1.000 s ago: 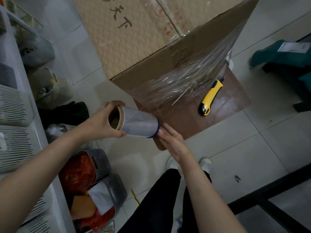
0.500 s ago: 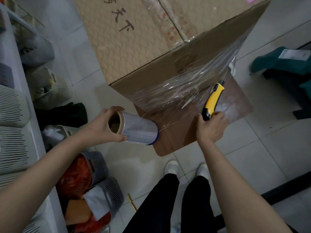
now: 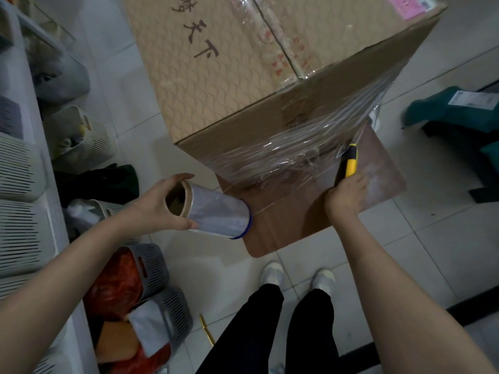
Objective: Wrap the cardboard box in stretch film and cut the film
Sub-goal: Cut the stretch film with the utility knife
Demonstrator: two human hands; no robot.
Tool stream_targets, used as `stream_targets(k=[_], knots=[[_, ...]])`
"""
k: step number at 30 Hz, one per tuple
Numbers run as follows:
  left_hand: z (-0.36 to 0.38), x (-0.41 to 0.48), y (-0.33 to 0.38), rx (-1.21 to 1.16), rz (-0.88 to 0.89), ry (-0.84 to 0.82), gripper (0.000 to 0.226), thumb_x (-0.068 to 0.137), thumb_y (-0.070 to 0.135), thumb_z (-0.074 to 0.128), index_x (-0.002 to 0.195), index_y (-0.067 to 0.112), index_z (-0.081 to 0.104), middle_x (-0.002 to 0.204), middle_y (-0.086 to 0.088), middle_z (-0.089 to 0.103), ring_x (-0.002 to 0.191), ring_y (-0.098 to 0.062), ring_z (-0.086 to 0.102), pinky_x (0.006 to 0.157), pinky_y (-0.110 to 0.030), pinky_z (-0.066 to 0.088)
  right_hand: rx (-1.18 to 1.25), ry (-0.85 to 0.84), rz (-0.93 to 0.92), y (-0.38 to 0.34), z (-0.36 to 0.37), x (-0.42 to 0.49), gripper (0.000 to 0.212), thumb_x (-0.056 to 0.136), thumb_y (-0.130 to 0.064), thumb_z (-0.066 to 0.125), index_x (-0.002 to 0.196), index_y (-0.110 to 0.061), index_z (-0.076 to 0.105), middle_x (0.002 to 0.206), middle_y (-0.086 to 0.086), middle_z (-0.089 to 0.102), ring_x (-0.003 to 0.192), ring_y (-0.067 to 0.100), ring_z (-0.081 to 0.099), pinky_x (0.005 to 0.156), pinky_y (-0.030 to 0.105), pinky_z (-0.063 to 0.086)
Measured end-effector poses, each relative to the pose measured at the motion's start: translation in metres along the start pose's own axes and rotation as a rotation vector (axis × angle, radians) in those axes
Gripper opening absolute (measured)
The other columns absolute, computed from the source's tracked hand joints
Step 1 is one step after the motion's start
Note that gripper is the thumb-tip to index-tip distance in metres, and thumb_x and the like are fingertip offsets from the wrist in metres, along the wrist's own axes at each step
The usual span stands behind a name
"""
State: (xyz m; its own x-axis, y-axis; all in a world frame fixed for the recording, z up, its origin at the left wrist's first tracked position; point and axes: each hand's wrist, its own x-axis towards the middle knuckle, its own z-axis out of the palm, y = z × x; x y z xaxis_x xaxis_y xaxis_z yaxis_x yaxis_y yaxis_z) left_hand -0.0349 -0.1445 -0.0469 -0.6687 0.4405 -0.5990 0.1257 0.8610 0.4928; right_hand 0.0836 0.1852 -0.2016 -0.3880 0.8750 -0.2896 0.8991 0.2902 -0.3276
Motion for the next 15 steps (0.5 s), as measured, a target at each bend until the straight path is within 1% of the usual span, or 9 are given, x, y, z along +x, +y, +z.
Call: stream_targets(k=[2, 4, 6, 7, 8, 10, 12, 13, 15], knots=[[0.000, -0.001, 0.001, 0.006, -0.002, 0.004, 0.105, 0.044, 0.064, 0.078, 0.136, 0.046, 0.030, 0.135, 0.005, 0.039, 0.124, -0.014, 0.040, 0.102, -0.035, 0.041, 0.112, -0.096, 0.091, 0.004, -0.013, -0.002, 0.046, 0.086, -0.002, 0.051, 0.129, 0.005, 0.036, 0.132, 0.027, 0.043, 0.119, 0.044, 0.046, 0.097, 0.047, 0.037], [0.001, -0.002, 0.003, 0.000, 0.015, 0.004, 0.106, 0.044, 0.063, 0.077, 0.137, 0.044, 0.030, 0.134, 0.006, 0.037, 0.124, -0.012, 0.038, 0.099, -0.028, 0.038, 0.231, -0.141, 0.176, 0.015, -0.024, -0.011, 0.038, 0.084, -0.009, 0.047, 0.120, 0.004, 0.044, 0.126, 0.028, 0.048, 0.114, 0.045, 0.049, 0.093, 0.047, 0.040], [0.001, -0.003, 0.005, -0.010, 0.020, 0.008, 0.106, 0.046, 0.058, 0.079, 0.139, 0.041, 0.030, 0.132, 0.007, 0.035, 0.122, -0.010, 0.036, 0.096, -0.024, 0.034, 0.381, -0.089, 0.225, 0.028, -0.029, -0.028, 0.036, 0.080, -0.019, 0.045, 0.109, 0.002, 0.049, 0.111, 0.028, 0.056, 0.103, 0.044, 0.055, 0.084, 0.046, 0.042], [0.001, -0.002, 0.004, -0.012, 0.022, 0.012, 0.105, 0.049, 0.054, 0.081, 0.140, 0.040, 0.030, 0.132, 0.007, 0.035, 0.122, -0.010, 0.036, 0.096, -0.023, 0.033, 0.458, -0.036, 0.242, 0.034, -0.032, -0.040, 0.033, 0.081, -0.023, 0.047, 0.105, 0.000, 0.050, 0.103, 0.026, 0.058, 0.096, 0.040, 0.057, 0.080, 0.044, 0.041], [0.000, -0.002, 0.003, -0.014, 0.028, 0.014, 0.103, 0.052, 0.050, 0.082, 0.140, 0.039, 0.030, 0.133, 0.007, 0.035, 0.123, -0.010, 0.035, 0.096, -0.024, 0.033, 0.524, 0.030, 0.262, 0.040, -0.035, -0.053, 0.030, 0.084, -0.027, 0.051, 0.101, -0.002, 0.050, 0.094, 0.020, 0.058, 0.088, 0.033, 0.056, 0.076, 0.041, 0.040], [0.000, -0.001, 0.001, -0.013, 0.038, 0.008, 0.101, 0.056, 0.046, 0.084, 0.140, 0.042, 0.028, 0.135, 0.006, 0.035, 0.124, -0.010, 0.035, 0.098, -0.025, 0.033, 0.652, 0.153, 0.268, 0.048, -0.042, -0.087, 0.029, 0.089, -0.036, 0.056, 0.094, -0.008, 0.048, 0.077, 0.005, 0.051, 0.071, 0.019, 0.047, 0.065, 0.033, 0.035], [0.000, 0.000, -0.001, -0.006, 0.037, 0.005, 0.100, 0.058, 0.047, 0.085, 0.139, 0.046, 0.027, 0.134, 0.006, 0.036, 0.124, -0.011, 0.036, 0.098, -0.025, 0.034, 0.771, 0.186, 0.146, 0.050, -0.051, -0.127, 0.028, 0.090, -0.038, 0.056, 0.088, -0.012, 0.045, 0.067, -0.004, 0.042, 0.058, 0.007, 0.039, 0.056, 0.025, 0.031], [0.000, 0.001, -0.002, -0.008, 0.030, 0.001, 0.099, 0.058, 0.049, 0.084, 0.138, 0.049, 0.026, 0.134, 0.005, 0.037, 0.124, -0.012, 0.037, 0.098, -0.026, 0.035, 0.807, 0.170, 0.046, 0.050, -0.055, -0.147, 0.026, 0.089, -0.039, 0.055, 0.087, -0.015, 0.046, 0.066, -0.006, 0.041, 0.057, 0.005, 0.041, 0.053, 0.019, 0.031], [-0.001, 0.001, -0.003, -0.029, 0.014, -0.013, 0.098, 0.056, 0.054, 0.082, 0.135, 0.054, 0.024, 0.133, 0.004, 0.038, 0.124, -0.014, 0.039, 0.100, -0.030, 0.039, 0.807, 0.081, -0.204, 0.048, -0.057, -0.177, 0.020, 0.085, -0.040, 0.053, 0.088, -0.021, 0.048, 0.063, -0.008, 0.042, 0.057, -0.001, 0.045, 0.054, 0.009, 0.033]])
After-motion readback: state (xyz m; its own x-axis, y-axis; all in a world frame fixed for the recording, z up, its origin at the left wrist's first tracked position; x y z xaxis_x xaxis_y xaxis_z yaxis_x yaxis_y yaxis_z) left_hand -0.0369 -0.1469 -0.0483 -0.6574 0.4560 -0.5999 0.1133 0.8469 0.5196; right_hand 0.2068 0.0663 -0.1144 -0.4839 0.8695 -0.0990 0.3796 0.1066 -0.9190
